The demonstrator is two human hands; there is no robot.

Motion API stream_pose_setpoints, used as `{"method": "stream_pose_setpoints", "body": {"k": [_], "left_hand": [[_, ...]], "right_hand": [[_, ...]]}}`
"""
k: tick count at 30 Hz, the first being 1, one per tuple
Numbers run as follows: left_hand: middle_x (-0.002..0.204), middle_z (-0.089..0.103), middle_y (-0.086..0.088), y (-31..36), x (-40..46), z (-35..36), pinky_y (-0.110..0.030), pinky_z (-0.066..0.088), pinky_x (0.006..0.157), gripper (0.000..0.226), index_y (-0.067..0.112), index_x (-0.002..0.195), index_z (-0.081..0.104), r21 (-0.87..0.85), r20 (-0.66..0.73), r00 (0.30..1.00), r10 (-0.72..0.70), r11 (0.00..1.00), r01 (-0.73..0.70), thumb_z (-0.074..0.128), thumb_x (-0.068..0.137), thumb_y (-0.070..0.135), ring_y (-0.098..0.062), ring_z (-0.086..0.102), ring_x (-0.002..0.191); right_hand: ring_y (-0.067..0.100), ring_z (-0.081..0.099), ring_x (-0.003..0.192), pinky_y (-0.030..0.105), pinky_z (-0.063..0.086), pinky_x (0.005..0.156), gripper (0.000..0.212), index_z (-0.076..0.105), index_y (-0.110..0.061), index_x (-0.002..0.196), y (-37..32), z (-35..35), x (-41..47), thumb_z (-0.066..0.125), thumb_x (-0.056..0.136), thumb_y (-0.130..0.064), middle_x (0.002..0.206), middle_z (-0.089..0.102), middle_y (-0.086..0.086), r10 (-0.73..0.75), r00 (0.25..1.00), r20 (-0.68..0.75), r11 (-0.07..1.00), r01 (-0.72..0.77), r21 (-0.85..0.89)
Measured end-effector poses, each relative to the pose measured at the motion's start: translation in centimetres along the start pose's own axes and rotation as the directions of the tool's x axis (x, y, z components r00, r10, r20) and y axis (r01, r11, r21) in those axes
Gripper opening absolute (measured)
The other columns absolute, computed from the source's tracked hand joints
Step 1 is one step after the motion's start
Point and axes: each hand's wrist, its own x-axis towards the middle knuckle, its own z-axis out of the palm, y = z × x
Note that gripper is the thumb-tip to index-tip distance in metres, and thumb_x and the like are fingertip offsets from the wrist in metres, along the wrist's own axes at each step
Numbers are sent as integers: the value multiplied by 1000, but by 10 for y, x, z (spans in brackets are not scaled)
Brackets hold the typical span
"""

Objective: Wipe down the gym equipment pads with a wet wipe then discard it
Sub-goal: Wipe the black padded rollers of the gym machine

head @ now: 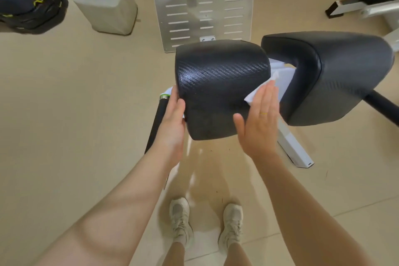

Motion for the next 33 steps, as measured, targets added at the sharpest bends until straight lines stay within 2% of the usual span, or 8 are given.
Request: {"method": "stream_pose_setpoints", "body": {"k": [9, 14, 18, 22, 25, 27, 30, 33], "left_hand": [[127, 56, 16, -24, 5, 11, -10, 44, 84, 40, 27, 141, 35, -69, -132, 988, 81, 993, -91, 25, 102, 24, 8, 54, 112], [135, 51, 14, -36, 9, 19, -8, 45, 83, 41, 28, 142, 34, -56, -210, 969, 134, 987, -148, 25, 103, 26, 7, 49, 118], [138, 50, 10, -37, 10, 16, -21, 41, 102, 40, 28, 142, 34, -48, -216, 967, 135, 988, -148, 27, 102, 29, -2, 46, 125], [134, 54, 2, -28, 8, 9, -21, 44, 98, 40, 21, 141, 38, -129, -181, 983, 45, 989, -69, 30, 102, 20, -8, 52, 120], [126, 56, 3, -18, 7, 4, -14, 46, 86, 39, 18, 139, 40, -144, -169, 985, -37, 990, 13, 32, 101, 15, -2, 61, 93], [124, 56, 4, -14, 7, 4, -10, 45, 82, 38, 17, 138, 41, -113, -155, 986, -55, 993, 37, 30, 101, 14, 0, 58, 92], [112, 61, 14, -13, 5, 6, -8, 47, 79, 37, 23, 136, 43, -108, -143, 988, -58, 993, 42, 29, 102, 16, 3, 55, 102], [109, 62, 22, -17, 5, 6, -11, 43, 82, 36, 29, 134, 45, -85, -165, 986, -38, 996, 25, 30, 102, 20, 7, 54, 105]], "right_hand": [[30, 17, 139, 38, 14, 115, 69, 24, 0, 139, -29, 29, -26, 30, 93, -50, 146, 20, 16, -423, 906, 12, 902, 420, 97], [35, 18, 137, 40, 15, 114, 60, 19, 0, 140, 30, 13, -4, 29, 98, -41, 146, 16, 18, -324, 944, -65, 946, 324, -14], [36, 20, 135, 39, 12, 114, 63, 23, 5, 138, 30, 10, 3, 27, 97, -43, 145, 26, 24, -372, 926, -61, 927, 375, 31], [27, 26, 136, 37, 16, 113, 69, 37, 0, 138, -12, 22, -9, 43, 88, -47, 144, 38, 17, -624, 781, 15, 778, 620, 103], [23, 36, 134, 35, 23, 112, 64, 44, -1, 135, -29, 29, -6, 40, 90, -47, 142, 43, 11, -811, 584, 28, 585, 810, 35], [21, 40, 133, 34, 27, 111, 59, 43, -2, 136, -19, 26, 5, 41, 93, -43, 143, 42, 9, -853, 522, 13, 521, 853, -28], [22, 40, 132, 35, 27, 110, 53, 41, -3, 137, 5, 17, 14, 46, 93, -33, 144, 40, 9, -830, 552, -76, 557, 825, -90], [32, 34, 130, 39, 24, 110, 58, 38, 0, 135, 19, 15, 15, 57, 87, -26, 140, 43, 19, -699, 701, -138, 715, 690, -115]]}}
